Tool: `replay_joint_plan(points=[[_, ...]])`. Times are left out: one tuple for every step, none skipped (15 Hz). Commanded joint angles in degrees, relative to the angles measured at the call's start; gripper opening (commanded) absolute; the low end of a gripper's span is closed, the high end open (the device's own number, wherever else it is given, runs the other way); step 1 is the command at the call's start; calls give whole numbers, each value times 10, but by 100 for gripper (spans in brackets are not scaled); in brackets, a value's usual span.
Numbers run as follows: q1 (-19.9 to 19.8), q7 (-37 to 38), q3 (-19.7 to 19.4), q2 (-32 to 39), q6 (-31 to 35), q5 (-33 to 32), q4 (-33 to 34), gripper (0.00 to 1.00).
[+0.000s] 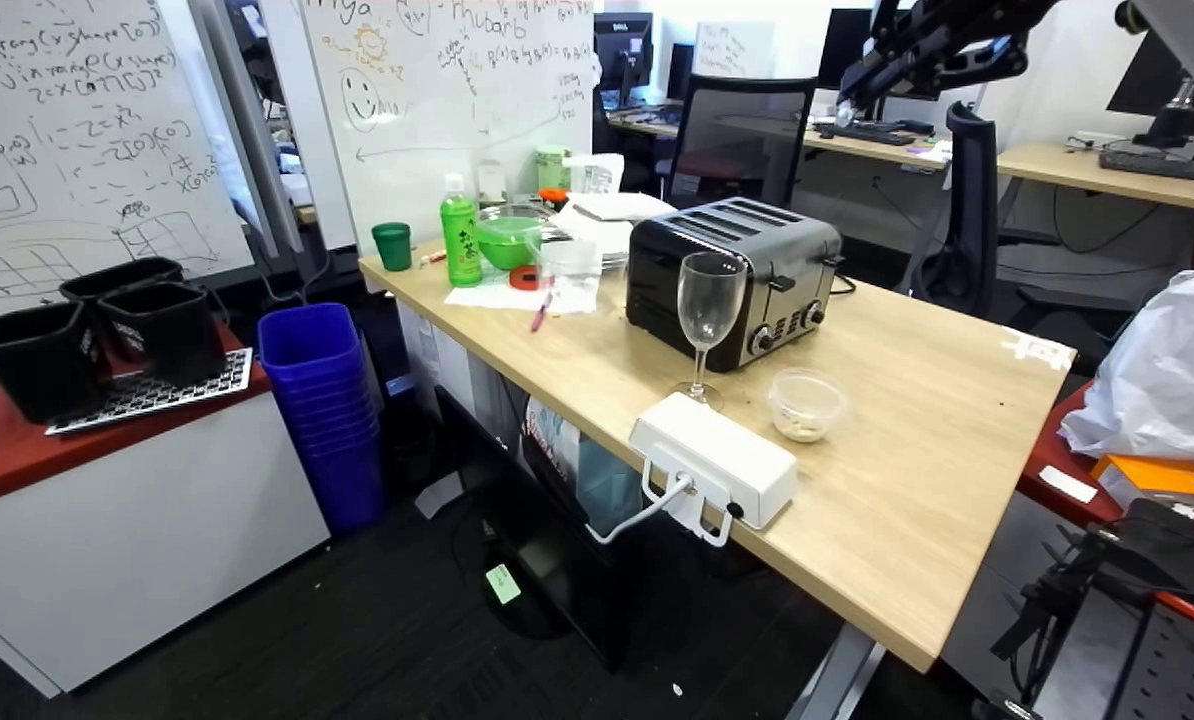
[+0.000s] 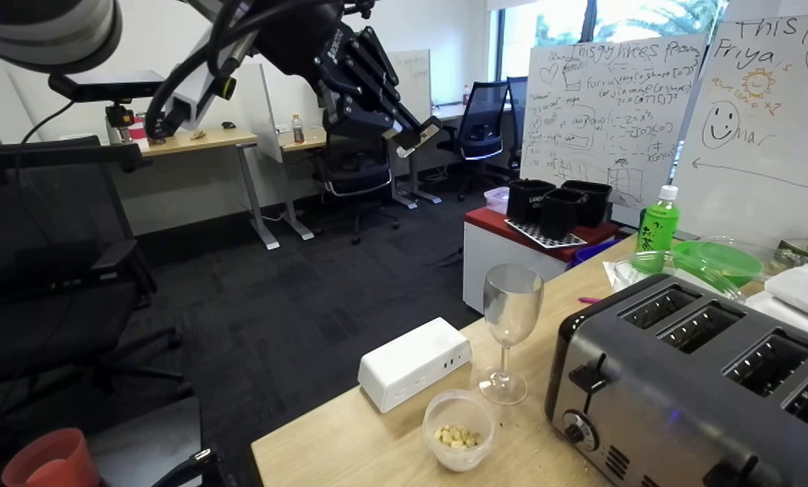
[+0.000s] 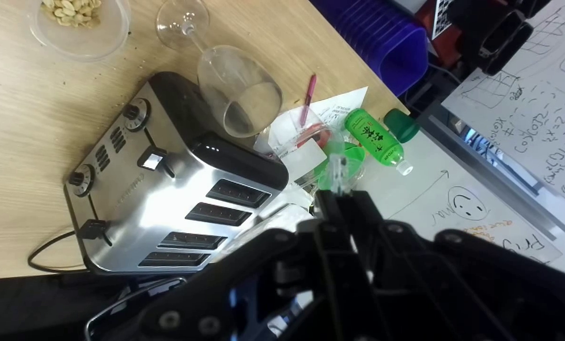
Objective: Pick the black and white object on the table and put it next to the bread toaster
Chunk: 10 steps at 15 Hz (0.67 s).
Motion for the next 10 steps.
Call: replay_joint_plan(points=[[-11,-55,19,25,-17,47,33,3],[-11,-72,19,40,-28,52,53,3],[-13,-86,20,55,-35,56,72,3],[-16,-100,19,77,-46,59,98,3],[-18,-112,20,94,-54,61,120,3],[-15,-126,16,122,-60,65,150,3],[-18,-138,17,152,-66,65,181,3],[-18,-150,16,182,-70,66,211,3],[-20,-159,17,212,-74,65,241,3],[-26,-163,19,246,-74,57,274,3]])
